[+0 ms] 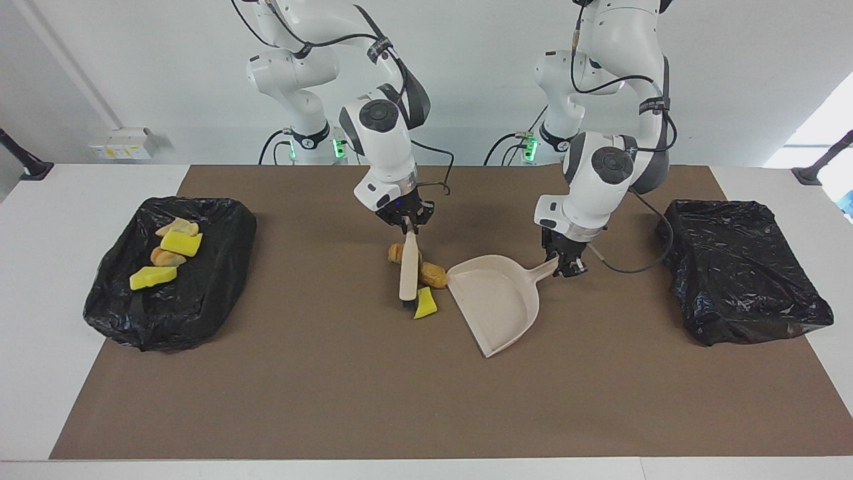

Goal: Sweep and dump trash in bin
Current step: 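Sweep the scraps into the dustpan with the right gripper's brush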

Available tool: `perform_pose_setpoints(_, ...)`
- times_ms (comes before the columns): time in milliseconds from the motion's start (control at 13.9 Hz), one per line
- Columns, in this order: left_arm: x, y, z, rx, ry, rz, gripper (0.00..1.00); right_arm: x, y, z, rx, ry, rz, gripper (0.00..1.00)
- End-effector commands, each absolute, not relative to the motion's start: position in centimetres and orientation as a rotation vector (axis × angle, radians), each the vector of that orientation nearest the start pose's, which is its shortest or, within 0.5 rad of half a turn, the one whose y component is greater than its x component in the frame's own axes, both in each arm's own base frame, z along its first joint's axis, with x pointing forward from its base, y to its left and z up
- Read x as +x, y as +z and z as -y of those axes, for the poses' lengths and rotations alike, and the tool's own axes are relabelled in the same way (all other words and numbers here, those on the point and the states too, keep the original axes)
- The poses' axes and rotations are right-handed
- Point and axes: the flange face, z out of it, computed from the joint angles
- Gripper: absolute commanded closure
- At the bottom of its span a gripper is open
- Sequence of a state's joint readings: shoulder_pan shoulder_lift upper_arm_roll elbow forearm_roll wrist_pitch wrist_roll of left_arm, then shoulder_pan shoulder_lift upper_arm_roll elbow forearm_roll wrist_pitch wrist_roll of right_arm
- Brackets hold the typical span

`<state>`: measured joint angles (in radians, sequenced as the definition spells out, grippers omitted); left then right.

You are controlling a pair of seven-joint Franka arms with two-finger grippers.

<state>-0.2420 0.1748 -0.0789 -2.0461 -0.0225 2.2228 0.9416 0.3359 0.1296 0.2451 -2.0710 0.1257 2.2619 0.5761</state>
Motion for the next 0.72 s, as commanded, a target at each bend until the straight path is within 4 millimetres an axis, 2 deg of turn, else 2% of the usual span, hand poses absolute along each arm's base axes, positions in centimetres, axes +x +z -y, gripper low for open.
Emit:
perform_pose_setpoints(0,55.3,36.0,18.4,-2.464,-0.047,-1.982,1.0,49.1,38.1,-32.5,-2.966,0.038,-0.141,1.0)
perform_pose_setpoints(359,55.0,35.9,18.7,-2.284,-0.02,-2.125,1.0,49.0,38.0,-32.7,-2.959,0.042,-0.128,1.0)
perform_pose_setpoints(502,54.3,35.9,19.8,-2.263,-0.017,-2.15,1.0,48.7,38.1,-33.4,-2.898,0.076,-0.093,1.0)
perform_pose_setpoints(646,53.9,35.6,19.9,-2.266,-0.008,-2.151,1.0,48.1,38.5,-34.6,-2.831,0.102,-0.017,1.0)
